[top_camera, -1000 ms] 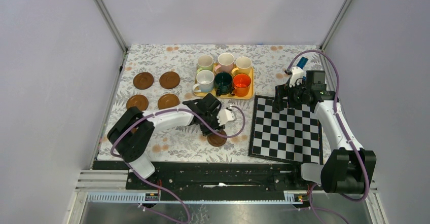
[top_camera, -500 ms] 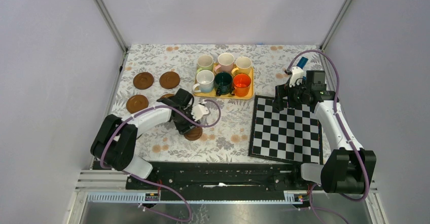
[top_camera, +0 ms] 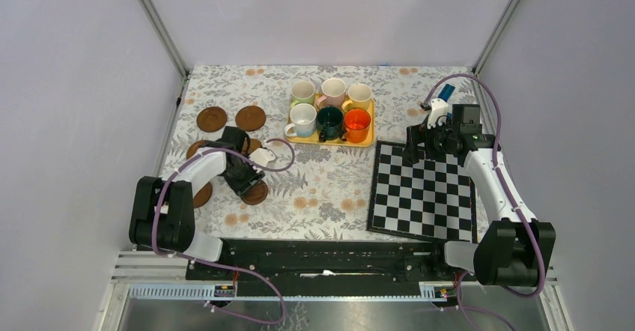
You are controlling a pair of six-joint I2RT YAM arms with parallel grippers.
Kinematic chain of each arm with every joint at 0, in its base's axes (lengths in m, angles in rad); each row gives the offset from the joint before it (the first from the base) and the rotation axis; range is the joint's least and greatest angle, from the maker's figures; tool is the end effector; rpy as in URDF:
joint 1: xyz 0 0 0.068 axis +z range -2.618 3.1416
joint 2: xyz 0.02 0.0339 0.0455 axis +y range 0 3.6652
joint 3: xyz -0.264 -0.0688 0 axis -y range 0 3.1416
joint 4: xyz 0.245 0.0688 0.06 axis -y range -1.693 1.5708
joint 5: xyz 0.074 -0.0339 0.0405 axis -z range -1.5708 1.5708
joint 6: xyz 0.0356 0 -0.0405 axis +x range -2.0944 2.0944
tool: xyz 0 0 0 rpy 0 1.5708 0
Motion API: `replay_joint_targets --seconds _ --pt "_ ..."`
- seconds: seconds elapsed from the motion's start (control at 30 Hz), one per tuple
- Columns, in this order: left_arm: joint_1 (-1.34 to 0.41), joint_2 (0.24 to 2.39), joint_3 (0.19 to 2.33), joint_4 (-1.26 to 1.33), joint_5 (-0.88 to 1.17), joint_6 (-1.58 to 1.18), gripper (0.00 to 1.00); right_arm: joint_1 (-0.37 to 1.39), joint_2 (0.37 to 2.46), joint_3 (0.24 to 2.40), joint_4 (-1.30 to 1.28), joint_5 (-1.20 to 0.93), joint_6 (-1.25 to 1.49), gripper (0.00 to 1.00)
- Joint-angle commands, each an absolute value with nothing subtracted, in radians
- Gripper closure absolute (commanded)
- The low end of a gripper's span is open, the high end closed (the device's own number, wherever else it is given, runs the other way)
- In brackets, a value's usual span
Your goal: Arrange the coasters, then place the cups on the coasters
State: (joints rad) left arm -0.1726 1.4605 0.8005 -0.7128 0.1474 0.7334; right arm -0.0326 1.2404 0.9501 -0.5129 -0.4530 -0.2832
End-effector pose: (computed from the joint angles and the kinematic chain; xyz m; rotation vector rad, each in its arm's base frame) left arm 0.2383 -0.0468 0.1660 1.2920 2.6056 -0.1264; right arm 0.2603 0.0071 0.2743 -0.4983 2.2485 0.3763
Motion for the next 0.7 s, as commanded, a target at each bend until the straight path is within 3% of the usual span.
replay_joint_targets --seconds 0.0,0.67 --pt "-0.103 1.466 0.816 -0.708 0.11 0.792 0.57 -0.028 1.229 0.955 -0.5 -0.444 -0.287 0.02" --pt "-0.028 1.486 0.842 -0.705 0.066 0.816 0.57 -0.028 1.223 0.959 -0.511 -0.448 -0.288 0.02"
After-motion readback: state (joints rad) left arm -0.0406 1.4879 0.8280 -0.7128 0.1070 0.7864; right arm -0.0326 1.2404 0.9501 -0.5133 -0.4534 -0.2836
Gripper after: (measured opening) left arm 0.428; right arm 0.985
